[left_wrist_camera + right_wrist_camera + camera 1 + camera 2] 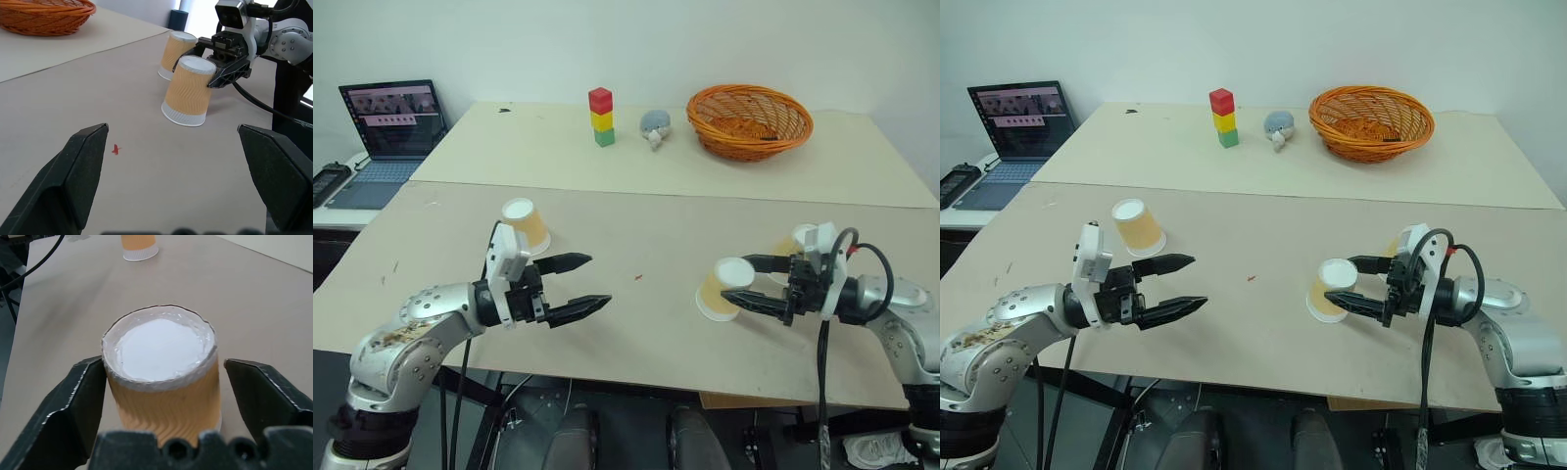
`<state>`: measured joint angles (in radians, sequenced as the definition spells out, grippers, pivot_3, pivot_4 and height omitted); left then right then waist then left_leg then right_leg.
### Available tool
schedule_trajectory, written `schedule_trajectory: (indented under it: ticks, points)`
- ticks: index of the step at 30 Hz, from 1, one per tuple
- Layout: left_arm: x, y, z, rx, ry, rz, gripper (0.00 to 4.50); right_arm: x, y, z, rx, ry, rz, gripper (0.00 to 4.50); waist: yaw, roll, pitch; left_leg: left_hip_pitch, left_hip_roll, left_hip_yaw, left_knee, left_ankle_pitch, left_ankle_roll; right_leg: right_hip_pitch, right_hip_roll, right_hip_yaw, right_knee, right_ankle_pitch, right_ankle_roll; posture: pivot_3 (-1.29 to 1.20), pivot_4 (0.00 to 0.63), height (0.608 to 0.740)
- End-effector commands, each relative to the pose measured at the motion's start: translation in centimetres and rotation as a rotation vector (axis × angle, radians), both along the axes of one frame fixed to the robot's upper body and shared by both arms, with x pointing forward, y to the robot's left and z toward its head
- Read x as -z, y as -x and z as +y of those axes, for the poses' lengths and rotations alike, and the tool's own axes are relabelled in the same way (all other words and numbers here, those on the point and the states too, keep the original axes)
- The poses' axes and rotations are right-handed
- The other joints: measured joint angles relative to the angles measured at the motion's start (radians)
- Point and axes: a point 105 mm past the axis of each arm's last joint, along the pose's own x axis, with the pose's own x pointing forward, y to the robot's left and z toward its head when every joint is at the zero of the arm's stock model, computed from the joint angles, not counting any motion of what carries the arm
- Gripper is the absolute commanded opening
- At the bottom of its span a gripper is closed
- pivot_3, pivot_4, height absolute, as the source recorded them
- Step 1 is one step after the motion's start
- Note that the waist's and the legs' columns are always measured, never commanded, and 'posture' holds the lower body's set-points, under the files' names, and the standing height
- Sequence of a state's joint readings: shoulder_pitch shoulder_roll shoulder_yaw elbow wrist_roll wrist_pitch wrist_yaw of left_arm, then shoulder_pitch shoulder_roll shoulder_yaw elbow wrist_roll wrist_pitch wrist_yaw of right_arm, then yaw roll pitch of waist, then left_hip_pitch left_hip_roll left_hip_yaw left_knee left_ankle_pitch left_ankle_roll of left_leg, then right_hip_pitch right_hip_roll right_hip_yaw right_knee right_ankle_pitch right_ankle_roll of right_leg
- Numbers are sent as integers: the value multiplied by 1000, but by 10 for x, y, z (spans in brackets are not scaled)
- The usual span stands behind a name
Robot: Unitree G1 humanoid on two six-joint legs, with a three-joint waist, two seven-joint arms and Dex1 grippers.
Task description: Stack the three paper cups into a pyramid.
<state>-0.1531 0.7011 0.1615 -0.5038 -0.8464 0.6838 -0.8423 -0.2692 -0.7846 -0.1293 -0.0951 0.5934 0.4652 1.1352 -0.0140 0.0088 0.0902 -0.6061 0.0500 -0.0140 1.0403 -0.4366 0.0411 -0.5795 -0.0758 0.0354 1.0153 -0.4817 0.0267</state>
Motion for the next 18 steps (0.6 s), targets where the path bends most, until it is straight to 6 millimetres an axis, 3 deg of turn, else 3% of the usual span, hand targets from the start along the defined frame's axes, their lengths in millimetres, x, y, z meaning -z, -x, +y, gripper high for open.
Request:
schedule_trajectory:
  ticks: [1, 3, 8, 10, 12, 18]
  points:
    - [-9, 7, 5, -13, 17, -7, 4500, -14, -4, 1, -14, -18, -64, 3012, 0, 0, 0, 0, 0, 0, 0, 0, 0, 0, 0, 0, 0, 0, 0, 0, 150, 638]
    - [-6, 10, 10, -21, 31, 35, 4500, -14, -5, 3, -22, -14, -68, 2408, 0, 0, 0, 0, 0, 0, 0, 0, 0, 0, 0, 0, 0, 0, 0, 0, 150, 638]
    - [16, 7, 45, -155, 26, 136, 4500, -16, -13, 9, -33, -23, -81, 2257, -3, 0, 1, 1, 0, 0, 0, 0, 0, -1, 0, 1, 0, 0, 0, 0, 150, 638]
    - [24, 2, 71, -273, 83, 193, 4500, -32, -18, 33, -105, -86, -110, 2257, -8, 1, 1, 1, 0, 0, -1, 0, 0, -1, 0, 1, 0, 0, 0, 0, 150, 638]
    - [27, 1, 85, -332, 119, 221, 4500, -47, -19, 59, -186, -144, -136, 2257, -19, 1, 2, 1, 1, 1, -1, 0, 0, -2, 0, 3, 1, 0, 0, 0, 150, 638]
    - [32, 6, 80, -319, 131, 244, 4500, -63, -18, 127, -386, -193, -156, 2257, -28, 0, 2, 1, 0, 0, -3, 0, 0, -3, -1, 1, 1, 0, 0, 0, 150, 638]
